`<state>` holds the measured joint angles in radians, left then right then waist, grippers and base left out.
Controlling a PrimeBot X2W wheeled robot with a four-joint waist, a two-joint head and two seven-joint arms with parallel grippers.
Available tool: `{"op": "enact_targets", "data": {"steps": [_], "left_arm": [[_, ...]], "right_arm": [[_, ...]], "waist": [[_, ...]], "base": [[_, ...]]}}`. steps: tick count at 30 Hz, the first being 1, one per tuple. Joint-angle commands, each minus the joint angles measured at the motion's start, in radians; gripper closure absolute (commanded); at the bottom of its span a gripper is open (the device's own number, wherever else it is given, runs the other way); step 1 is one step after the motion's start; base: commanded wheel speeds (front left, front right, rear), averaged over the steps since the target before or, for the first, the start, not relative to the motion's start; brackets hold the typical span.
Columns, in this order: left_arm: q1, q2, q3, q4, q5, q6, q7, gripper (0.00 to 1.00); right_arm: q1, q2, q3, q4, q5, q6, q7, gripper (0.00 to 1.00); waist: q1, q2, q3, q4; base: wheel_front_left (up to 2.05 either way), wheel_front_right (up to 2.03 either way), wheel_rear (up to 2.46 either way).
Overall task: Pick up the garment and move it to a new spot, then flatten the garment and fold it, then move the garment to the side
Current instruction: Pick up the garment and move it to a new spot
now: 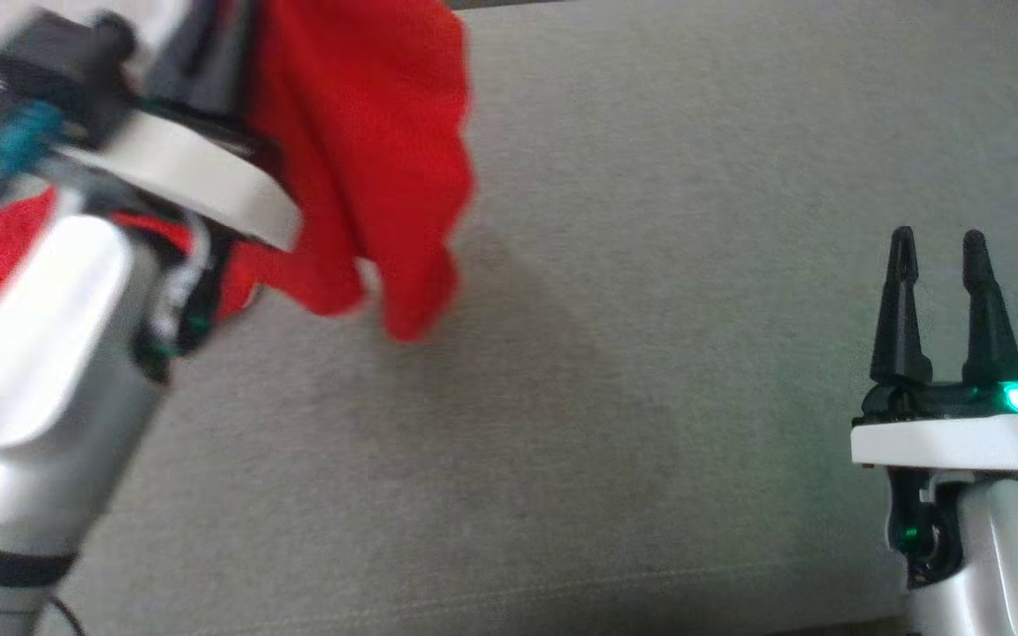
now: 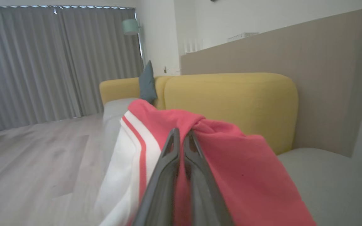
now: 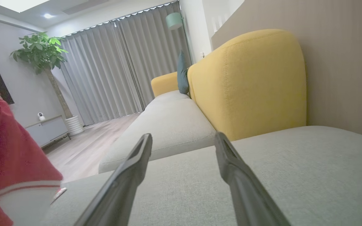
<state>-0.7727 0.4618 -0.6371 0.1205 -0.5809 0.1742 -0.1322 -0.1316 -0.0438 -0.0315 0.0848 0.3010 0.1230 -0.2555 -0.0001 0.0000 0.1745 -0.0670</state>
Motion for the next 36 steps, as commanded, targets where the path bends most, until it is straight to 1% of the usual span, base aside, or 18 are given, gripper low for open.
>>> {"op": "enact_targets", "data": {"steps": [1,7,12,16,17,18,22,26,28,31,36], "left_arm": [[-0.039,0.028,0.043,-0.024,0.009,0.009,0.0,1.0],[-0.053,-0.084,-0.027,0.064,0.029,0.016,-0.02,1.0],[-0.082,-0.169,-0.064,0.151,0.033,0.006,-0.048,1.0],[-0.104,-0.221,-0.059,0.238,0.018,0.002,-0.074,1.0],[-0.108,-0.225,-0.055,0.27,0.019,0.007,-0.079,0.59],[-0.11,-0.229,-0.054,0.301,0.019,0.007,-0.083,0.0],[-0.116,-0.235,-0.039,0.4,0.013,-0.003,-0.105,0.0],[-0.101,-0.231,0.003,0.426,0.004,-0.014,-0.125,0.0],[-0.079,-0.222,0.035,0.409,0.004,-0.019,-0.128,0.0],[-0.017,-0.202,0.102,0.335,0.026,-0.022,-0.129,0.0],[0.155,-0.179,0.198,0.204,0.082,-0.039,-0.129,0.0]], "right_arm": [[-0.032,-0.006,0.028,-0.038,0.007,0.008,-0.006,0.0],[-0.048,-0.006,0.036,-0.068,0.037,0.008,-0.006,0.0],[-0.06,-0.006,0.039,-0.089,0.071,0.008,-0.006,0.0],[-0.061,-0.006,0.043,-0.097,0.091,0.008,-0.006,0.0],[-0.061,-0.006,0.045,-0.097,0.095,0.008,-0.006,0.0],[-0.061,-0.006,0.046,-0.098,0.098,0.008,-0.006,0.0],[-0.06,-0.006,0.039,-0.1,0.105,0.008,-0.006,0.0],[-0.056,-0.006,0.025,-0.099,0.097,0.008,-0.006,0.0],[-0.053,-0.006,0.02,-0.098,0.086,0.008,-0.006,0.0],[-0.048,-0.006,0.002,-0.098,0.068,0.008,-0.006,0.0],[-0.035,-0.006,-0.018,-0.088,0.022,0.008,-0.006,0.0]], "waist": [[0.0001,0.0,0.016,-0.035],[0.0001,0.0,0.06,-0.139],[0.0001,0.0,0.096,-0.22],[0.0001,0.0,0.112,-0.265],[0.0001,0.0,0.114,-0.273],[0.0001,0.0,0.116,-0.28],[0.0001,0.0,0.118,-0.283],[0.0001,0.0,0.11,-0.244],[0.0001,0.0,0.102,-0.215],[0.0001,0.0,0.088,-0.158],[0.0001,0.0,0.058,-0.061]], "base": [[0.0,0.0,0.0],[0.0,0.0,0.0],[0.0,0.0,0.0],[0.0,0.0,0.0],[0.0,0.0,0.0],[0.0,0.0,0.0],[0.0,0.0,0.0],[0.0,0.0,0.0],[0.0,0.0,0.0],[0.0,0.0,0.0],[0.0,0.0,0.0]]}}
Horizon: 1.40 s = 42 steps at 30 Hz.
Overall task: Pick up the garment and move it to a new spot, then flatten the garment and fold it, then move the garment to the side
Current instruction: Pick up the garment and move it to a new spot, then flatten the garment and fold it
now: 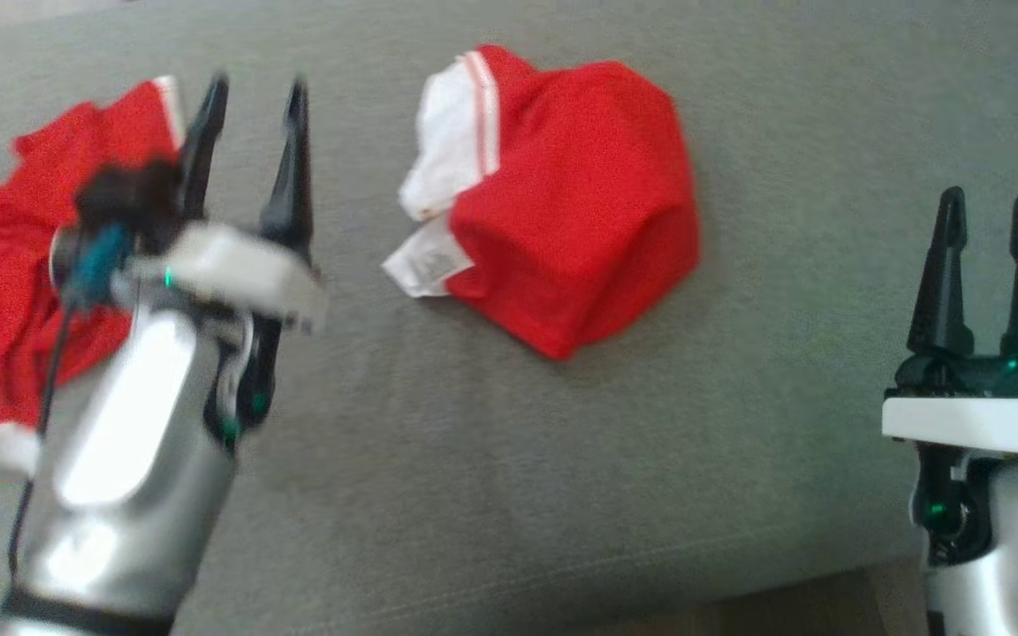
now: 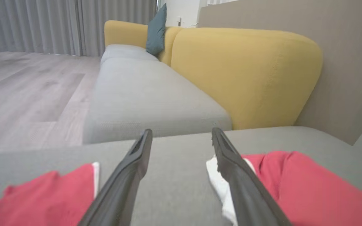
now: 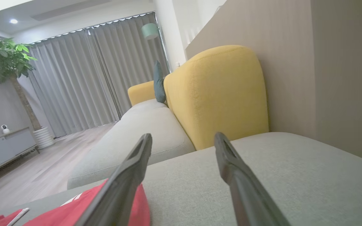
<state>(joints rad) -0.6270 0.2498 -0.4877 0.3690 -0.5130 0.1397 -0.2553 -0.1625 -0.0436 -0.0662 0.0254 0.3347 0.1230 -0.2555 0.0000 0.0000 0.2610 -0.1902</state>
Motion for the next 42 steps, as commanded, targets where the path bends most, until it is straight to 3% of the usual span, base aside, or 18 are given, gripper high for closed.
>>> {"op": "enact_targets", "data": {"steps": [1,8,17,23,27,31,36,42], "left_arm": [[0.049,0.032,0.064,-0.068,0.027,-0.01,-0.006,0.0],[0.282,0.0,0.157,-0.188,0.104,-0.029,-0.006,0.0],[0.478,-0.134,0.303,-0.288,0.184,-0.088,-0.006,0.0],[0.477,-0.17,0.344,-0.281,0.234,-0.149,-0.006,0.0],[0.475,-0.188,0.356,-0.256,0.253,-0.179,-0.006,0.0],[0.467,-0.196,0.343,-0.233,0.254,-0.194,-0.006,0.0],[0.454,-0.199,0.327,-0.222,0.23,-0.193,-0.006,0.0],[0.44,-0.199,0.306,-0.222,0.195,-0.177,-0.006,0.0]], "right_arm": [[0.0,-0.007,0.01,-0.026,-0.021,0.008,-0.006,0.0],[0.028,-0.007,0.001,-0.001,-0.066,0.008,-0.006,0.0],[0.056,-0.007,0.019,0.028,-0.096,0.008,-0.006,0.0],[0.035,-0.007,0.156,0.022,-0.179,0.008,-0.006,0.0],[-0.027,-0.007,0.307,0.116,-0.264,0.008,-0.004,0.0],[-0.101,-0.007,0.348,0.246,-0.313,0.008,0.054,0.0],[-0.18,-0.007,0.337,0.379,-0.315,0.008,0.122,0.0],[-0.243,-0.007,0.243,0.494,-0.355,0.008,0.15,0.0]], "waist": [[0.0,0.0,-0.036,0.082],[0.0,0.0,-0.085,0.166],[0.0,0.0,-0.125,0.223],[0.0,0.0,-0.118,0.255],[0.0,0.0,-0.096,0.296],[0.0,0.0,-0.071,0.346],[0.0,0.0,-0.036,0.414],[0.0,0.0,-0.006,0.469]], "base": [[0.0,0.0,0.0],[0.0,0.0,0.0],[0.0,0.0,0.0],[0.0,0.0,0.0],[0.0,0.0,0.0],[0.0,0.0,0.0],[0.0,0.0,0.0],[0.0,0.0,0.0]]}}
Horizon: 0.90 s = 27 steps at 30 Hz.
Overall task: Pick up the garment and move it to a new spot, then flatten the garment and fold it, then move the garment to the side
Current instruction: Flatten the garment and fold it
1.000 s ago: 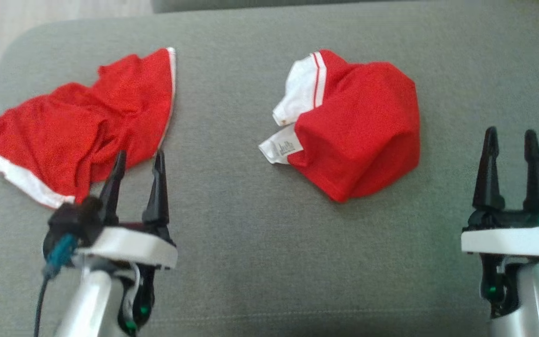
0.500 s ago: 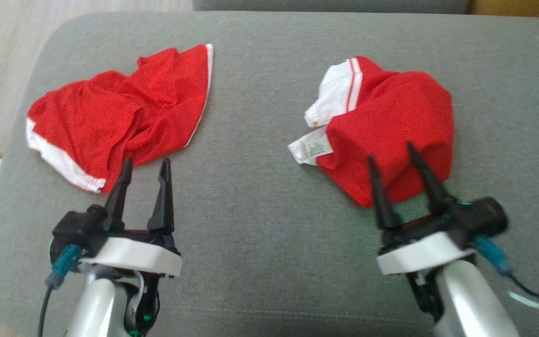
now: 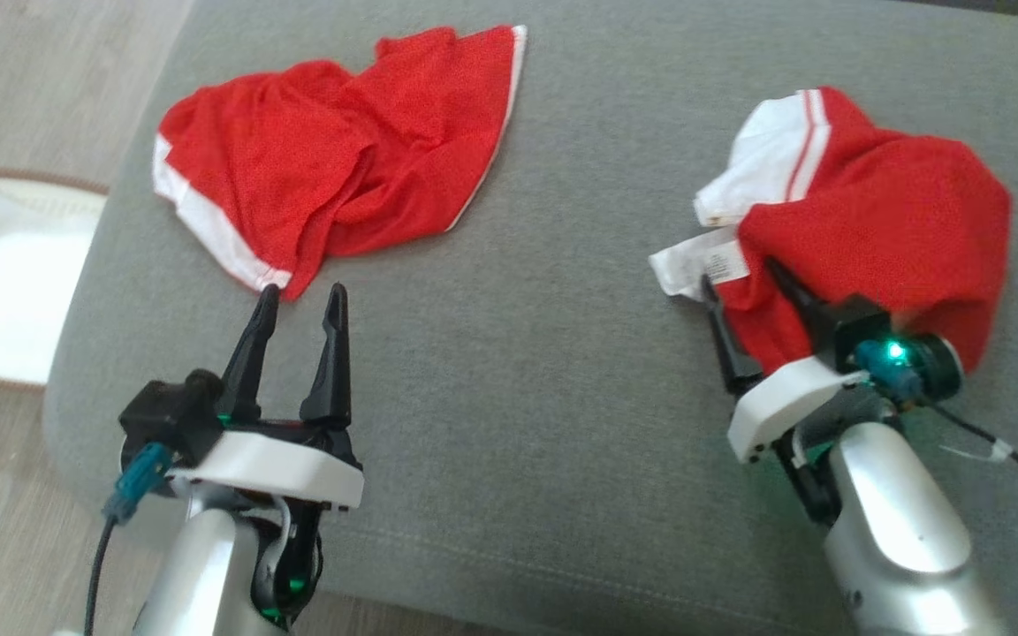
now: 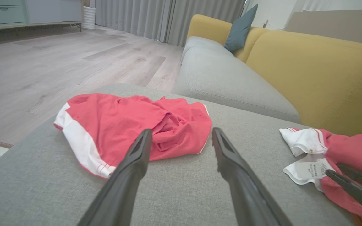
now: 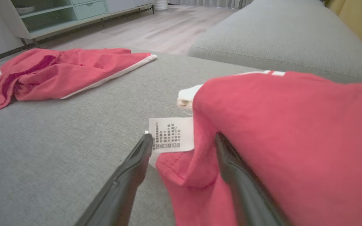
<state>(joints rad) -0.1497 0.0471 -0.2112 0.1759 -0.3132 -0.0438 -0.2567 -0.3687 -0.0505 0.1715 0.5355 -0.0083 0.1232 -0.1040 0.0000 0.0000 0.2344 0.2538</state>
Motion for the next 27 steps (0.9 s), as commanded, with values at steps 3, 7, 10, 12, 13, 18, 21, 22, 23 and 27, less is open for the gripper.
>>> {"op": "enact_targets", "data": {"steps": [3,7,10,12,13,18,21,22,23,27], "left_arm": [[-0.041,0.003,0.024,-0.03,-0.013,0.011,-0.005,0.0],[-0.043,0.003,0.018,-0.031,-0.019,0.014,-0.005,0.0],[-0.048,0.003,0.014,-0.031,-0.024,0.017,-0.005,0.0],[-0.053,0.003,0.013,-0.03,-0.027,0.019,-0.005,0.0],[-0.055,0.003,0.013,-0.029,-0.027,0.02,-0.005,0.0],[-0.063,0.003,0.011,-0.023,-0.026,0.021,-0.005,0.0],[-0.058,0.003,0.01,-0.017,-0.024,0.021,-0.005,0.0],[-0.054,0.003,0.01,-0.015,-0.024,0.021,-0.005,0.0],[-0.05,0.003,0.011,-0.013,-0.023,0.021,-0.005,0.0],[-0.031,0.003,0.016,-0.009,-0.025,0.022,-0.005,0.0]], "right_arm": [[-0.053,0.0,-0.026,0.02,-0.023,0.008,-0.007,0.0],[-0.065,0.0,-0.042,0.057,-0.03,0.008,-0.003,0.0],[-0.076,0.0,-0.041,0.092,-0.034,0.008,0.003,0.01],[-0.083,0.0,-0.037,0.108,-0.036,0.008,0.001,1.0],[-0.086,0.0,-0.035,0.114,-0.037,0.008,-0.002,1.0],[-0.1,0.0,-0.001,0.119,-0.005,0.008,-0.051,1.0],[-0.112,0.0,0.04,0.096,0.038,0.008,-0.086,1.0],[-0.119,0.0,0.064,0.082,0.056,0.008,-0.095,1.0],[-0.126,0.0,0.086,0.066,0.075,0.008,-0.103,1.0],[-0.185,0.0,0.185,-0.027,0.16,0.008,-0.127,1.0]], "waist": [[0.0,0.0,0.03,0.037],[0.0,0.0,0.036,0.043],[0.0,0.0,0.043,0.045],[0.0,0.0,0.045,0.043],[0.0,0.0,0.046,0.042],[0.0,0.0,0.033,0.03],[0.0,0.0,0.011,0.02],[0.0,0.0,0.001,0.017],[0.0,0.0,-0.009,0.013],[0.0,0.0,-0.052,-0.005]], "base": [[0.0,0.0,0.0],[0.0,0.0,0.0],[0.0,0.0,0.0],[0.0,0.0,0.0],[0.0,0.0,0.0],[0.0,0.0,0.0],[0.0,0.0,0.0],[0.0,0.0,0.0],[0.0,0.0,0.0],[0.0,0.0,0.0]]}}
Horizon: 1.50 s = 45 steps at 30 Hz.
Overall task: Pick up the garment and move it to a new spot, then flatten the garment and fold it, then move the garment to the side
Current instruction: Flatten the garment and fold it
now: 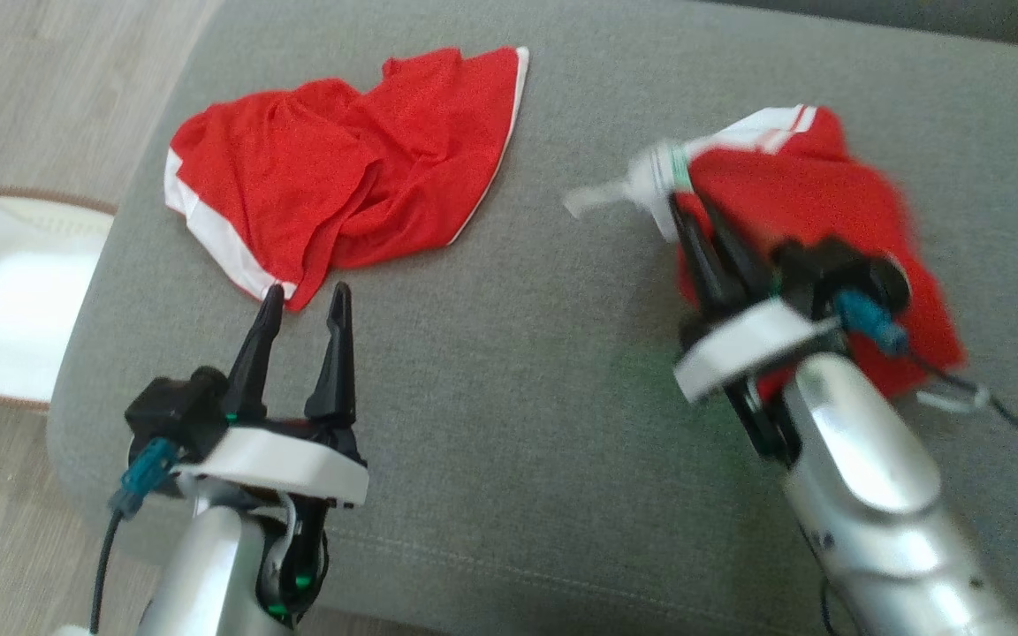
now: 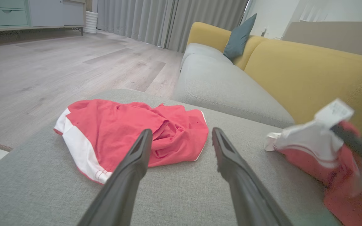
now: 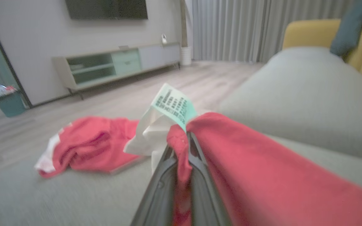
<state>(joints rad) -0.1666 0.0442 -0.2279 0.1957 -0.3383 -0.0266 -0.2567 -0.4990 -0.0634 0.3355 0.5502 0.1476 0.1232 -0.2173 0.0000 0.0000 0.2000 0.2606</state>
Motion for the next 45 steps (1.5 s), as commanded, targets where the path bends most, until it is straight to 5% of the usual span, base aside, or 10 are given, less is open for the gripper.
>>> {"op": "enact_targets", "data": {"steps": [1,7,16,27,29,36,45], "left_arm": [[-0.01,0.006,0.035,-0.029,-0.001,0.006,-0.005,0.0],[0.015,0.006,0.042,-0.03,-0.013,0.012,-0.005,0.0],[0.048,0.006,0.059,-0.045,-0.015,0.022,-0.005,0.0],[0.017,0.006,0.065,-0.051,0.007,0.001,-0.005,0.0],[0.009,0.006,0.07,-0.051,0.011,-0.003,-0.005,0.0],[-0.006,0.006,0.079,-0.04,0.019,-0.013,-0.005,0.0],[0.001,0.006,0.08,-0.045,0.013,-0.012,-0.005,0.0]], "right_arm": [[-0.078,0.013,0.046,-0.07,0.03,0.008,-0.018,1.0],[-0.264,0.013,0.112,-0.193,0.169,0.008,-0.038,1.0],[-0.33,0.011,-0.024,-0.136,0.256,0.008,0.014,1.0],[-0.087,-0.247,-0.241,-0.023,0.271,0.008,0.163,1.0],[-0.085,-0.277,-0.32,0.043,0.22,0.008,0.165,0.0],[-0.152,-0.234,-0.536,0.125,-0.02,0.008,0.071,0.0],[-0.084,-0.086,-0.492,-0.01,-0.073,0.008,0.004,0.0]], "waist": [[0.0,0.0,-0.028,-0.017],[0.0,0.0,-0.085,-0.049],[0.0,0.0,-0.106,-0.104],[0.0,0.0,-0.035,-0.183],[0.0,0.0,-0.022,-0.197],[0.0,0.0,-0.005,-0.236],[0.0,0.0,-0.047,-0.267]], "base": [[0.0,0.0,0.0],[0.0,0.0,0.0],[0.0,0.0,0.0],[0.0,0.0,0.0],[0.0,0.0,0.0],[0.0,0.0,0.0],[0.0,0.0,0.0]]}}
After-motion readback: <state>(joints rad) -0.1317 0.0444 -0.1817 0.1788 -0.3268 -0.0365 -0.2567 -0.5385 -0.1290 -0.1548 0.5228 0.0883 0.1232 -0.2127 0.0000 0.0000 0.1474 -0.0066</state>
